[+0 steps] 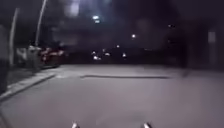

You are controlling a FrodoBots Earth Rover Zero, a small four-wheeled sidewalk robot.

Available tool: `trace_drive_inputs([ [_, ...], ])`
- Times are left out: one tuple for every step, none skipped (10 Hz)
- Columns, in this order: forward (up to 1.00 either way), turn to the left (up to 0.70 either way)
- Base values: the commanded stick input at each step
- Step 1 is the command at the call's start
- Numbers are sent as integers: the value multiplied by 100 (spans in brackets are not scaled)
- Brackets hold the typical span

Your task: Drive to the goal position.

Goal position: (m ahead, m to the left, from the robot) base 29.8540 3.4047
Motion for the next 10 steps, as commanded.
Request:
trace_drive_inputs([
  [50,0],
  [50,0],
  [50,0],
  [50,0],
  [50,0],
  [50,0],
  [50,0],
  [50,0],
  [50,0],
  [50,0],
])
